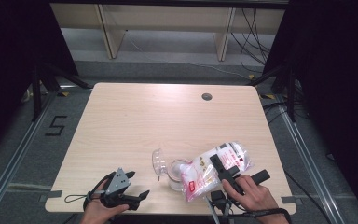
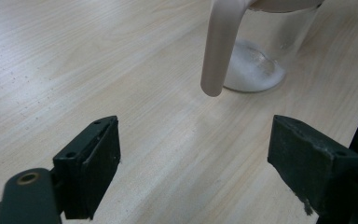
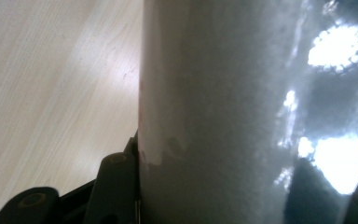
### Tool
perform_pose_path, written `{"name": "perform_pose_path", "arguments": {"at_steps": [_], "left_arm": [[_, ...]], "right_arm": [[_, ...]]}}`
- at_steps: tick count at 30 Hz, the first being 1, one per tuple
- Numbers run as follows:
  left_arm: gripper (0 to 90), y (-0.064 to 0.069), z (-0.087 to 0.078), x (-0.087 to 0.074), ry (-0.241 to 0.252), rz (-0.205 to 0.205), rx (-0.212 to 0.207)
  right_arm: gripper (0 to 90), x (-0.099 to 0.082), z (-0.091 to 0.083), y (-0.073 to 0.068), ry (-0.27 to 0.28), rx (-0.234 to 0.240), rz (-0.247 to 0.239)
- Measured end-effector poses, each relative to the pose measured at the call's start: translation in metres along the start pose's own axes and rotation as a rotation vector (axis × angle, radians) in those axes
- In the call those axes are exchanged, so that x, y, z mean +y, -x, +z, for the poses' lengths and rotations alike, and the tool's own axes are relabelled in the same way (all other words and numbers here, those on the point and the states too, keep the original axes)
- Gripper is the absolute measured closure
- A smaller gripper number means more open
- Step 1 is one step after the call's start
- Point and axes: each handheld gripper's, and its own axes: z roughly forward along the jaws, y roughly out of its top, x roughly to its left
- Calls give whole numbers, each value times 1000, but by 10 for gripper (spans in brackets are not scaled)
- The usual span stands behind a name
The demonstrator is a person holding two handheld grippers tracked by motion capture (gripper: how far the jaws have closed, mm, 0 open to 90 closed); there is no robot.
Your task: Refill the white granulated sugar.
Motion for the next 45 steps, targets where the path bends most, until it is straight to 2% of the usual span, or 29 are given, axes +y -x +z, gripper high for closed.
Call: {"name": "perform_pose_path", "arguments": {"at_steps": [1,2,3,6,7,8,9,12,15,18,20,21,22,26,30,32,33,34,35,36,37,39,40,41,42,43,45], "left_arm": [[167,1,0,0,13,-16,-11],[167,1,0,0,13,-16,-11],[167,0,0,0,0,0,-2],[167,1,1,0,13,-9,-13],[167,0,1,0,11,16,-14],[166,0,1,0,11,16,-14],[167,1,2,0,19,1,-13],[167,2,2,0,23,-3,-12],[167,3,1,0,21,-26,-8],[167,3,1,0,20,-19,-5],[167,2,1,0,17,-3,-4],[167,3,1,-1,20,-23,-4],[167,3,1,-1,20,-23,-4],[167,2,0,-1,12,-5,13],[167,3,-1,-1,14,-17,10],[167,3,-1,0,25,-3,9],[167,4,-2,0,15,-13,9],[167,4,-2,0,15,-13,9],[167,4,-1,0,19,-14,7],[167,4,-1,0,19,-14,7],[167,3,-2,0,2,4,16],[167,2,-2,0,2,8,18],[167,2,-2,0,-1,10,18],[167,3,-2,0,-2,5,12],[167,3,-2,0,-2,5,12],[167,4,-1,0,18,-12,8],[167,4,-1,0,14,-11,9]], "right_arm": [[568,1,-1,2,4,-3,-20],[568,1,-1,2,4,-3,-20],[569,1,-2,0,-5,-4,8],[572,1,-2,0,-3,-5,10],[574,2,-1,1,2,-3,4],[576,2,-1,2,10,-3,-8],[577,2,-1,1,6,-2,-1],[579,2,-1,1,8,-1,-4],[583,3,-1,-1,1,5,2],[585,3,-1,-1,5,5,-1],[587,5,-1,2,19,-1,-26],[588,5,-2,1,12,2,-10],[589,5,-3,1,15,-1,-11],[592,6,-4,1,17,-8,-3],[594,6,-4,2,19,-8,-11],[597,5,-4,2,18,-9,-11],[598,4,-5,0,4,-8,19],[598,4,-5,0,4,-8,19],[600,4,-2,4,49,-11,-41],[600,4,-2,4,49,-11,-41],[603,2,-2,-2,33,-13,27],[604,2,-2,-3,33,-9,29],[605,1,-2,-4,25,-4,52],[605,1,-2,-2,33,-7,30],[605,1,-2,-2,33,-7,30],[607,1,-2,-2,32,-13,35],[608,1,-2,0,44,-19,20]]}}
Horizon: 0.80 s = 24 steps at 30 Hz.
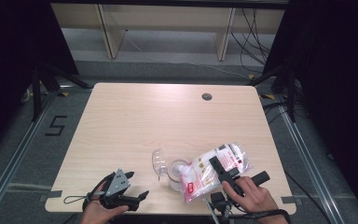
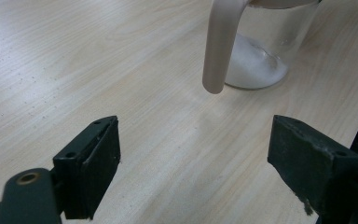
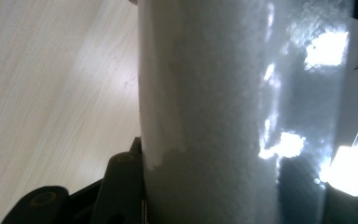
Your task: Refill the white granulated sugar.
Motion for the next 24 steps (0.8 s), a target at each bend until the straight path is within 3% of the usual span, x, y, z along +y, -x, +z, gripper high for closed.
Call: {"name": "perform_pose_path", "arguments": {"at_steps": [3,5,9,12,13,14,15,17,24], "left_arm": [[167,0,0,0,3,-1,-5],[166,-1,-1,1,1,33,-2],[167,-1,-1,1,2,32,-2],[167,1,-1,0,3,2,-2],[166,1,-1,0,2,2,-3],[167,-1,-1,1,-1,32,-2],[167,1,-1,0,1,3,-1],[167,-2,-2,1,-1,36,-4],[167,-2,-1,1,3,31,-3]], "right_arm": [[608,0,0,1,-1,-1,-4],[610,0,-1,-1,-15,0,9],[611,0,-2,2,-10,3,-7],[611,1,-3,1,-11,4,18],[612,1,-3,2,-10,10,9],[612,2,-3,2,-9,10,7],[612,2,-3,1,-11,11,12],[613,2,-3,0,-8,6,14],[614,1,-3,2,-9,2,17]]}}
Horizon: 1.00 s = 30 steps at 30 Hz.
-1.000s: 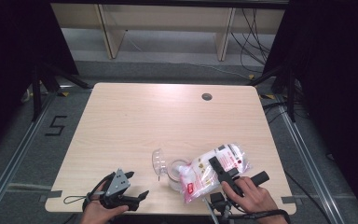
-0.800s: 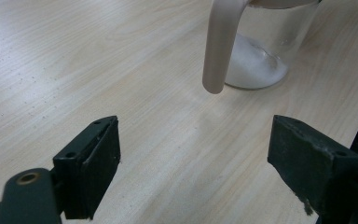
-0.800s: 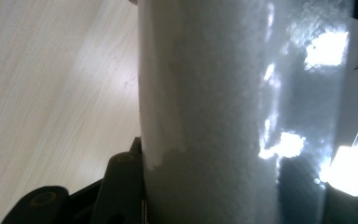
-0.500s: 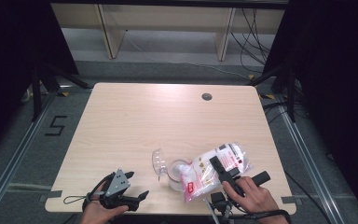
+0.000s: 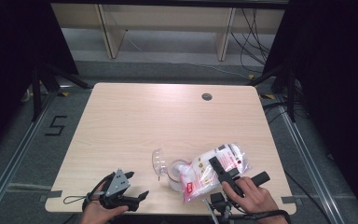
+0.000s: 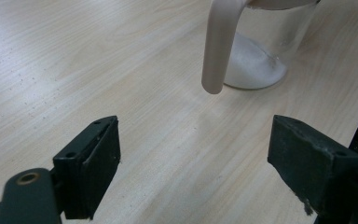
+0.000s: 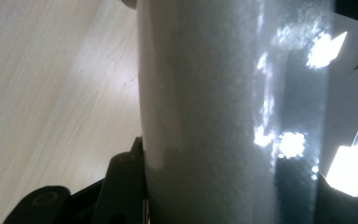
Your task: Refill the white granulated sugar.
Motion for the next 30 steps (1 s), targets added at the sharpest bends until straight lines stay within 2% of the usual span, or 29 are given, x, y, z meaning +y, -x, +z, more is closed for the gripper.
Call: {"name": "perform_pose_path", "arguments": {"at_steps": [3,4,7,8,10,11,19,25,26,30], "left_arm": [[167,0,0,0,-7,-6,-5],[166,0,0,0,-1,-1,2],[167,-1,0,0,-8,5,6],[167,1,1,-1,2,-33,0],[167,1,-1,-1,-8,-26,8],[167,1,0,-1,-1,-30,0],[167,1,-1,-1,-8,-29,4],[166,2,2,-2,7,-43,-6],[166,0,0,-1,-18,-24,-16],[166,1,1,-2,-11,-30,-4]], "right_arm": [[615,1,0,1,8,3,-17],[615,1,0,0,4,1,-1],[616,2,-1,0,5,6,-7],[617,3,-1,1,11,6,-12],[618,3,0,2,20,2,-21],[618,4,-1,0,12,-3,-7],[622,5,0,2,23,0,-8],[625,4,1,0,25,-8,-4],[625,3,2,-1,26,-3,-3],[628,3,3,-2,28,2,-8]]}}
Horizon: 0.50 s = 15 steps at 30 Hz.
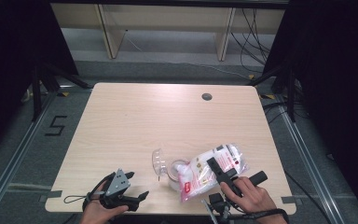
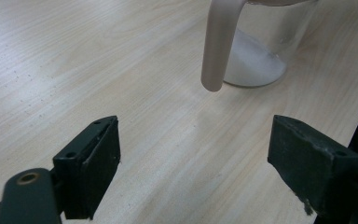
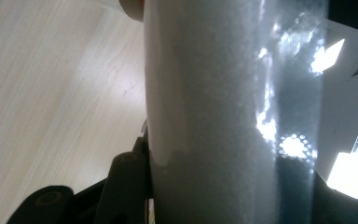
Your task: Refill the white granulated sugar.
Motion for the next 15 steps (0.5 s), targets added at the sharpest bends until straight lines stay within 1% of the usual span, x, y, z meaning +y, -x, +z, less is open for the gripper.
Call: {"name": "perform_pose_path", "arguments": {"at_steps": [2,3,4,6,7,8,9,10,12,13,14,15], "left_arm": [[166,0,0,0,-1,0,-1],[166,0,1,0,8,-7,-11],[166,0,1,0,8,-1,-11],[166,0,2,0,9,-6,-13],[166,0,2,0,9,-6,-13],[165,0,2,0,7,-6,-9],[165,-1,1,0,8,6,-9],[166,0,1,0,7,-8,-12],[166,0,2,0,12,-14,-13],[165,0,2,0,12,-14,-13],[165,0,1,0,7,-9,-13],[165,0,2,0,8,-11,-14]], "right_arm": [[629,0,0,-1,1,-4,8],[629,-1,1,-1,3,1,17],[629,-1,1,0,2,2,7],[629,-2,1,-1,5,-3,14],[630,-2,2,-1,5,5,16],[630,-3,2,-1,11,-2,15],[630,-3,2,-1,9,2,18],[630,-4,2,-2,8,-3,24],[630,-5,3,-1,7,0,23],[630,-5,3,0,14,-3,9],[630,-5,4,0,15,-3,5],[630,-6,3,-2,6,-3,29]]}}
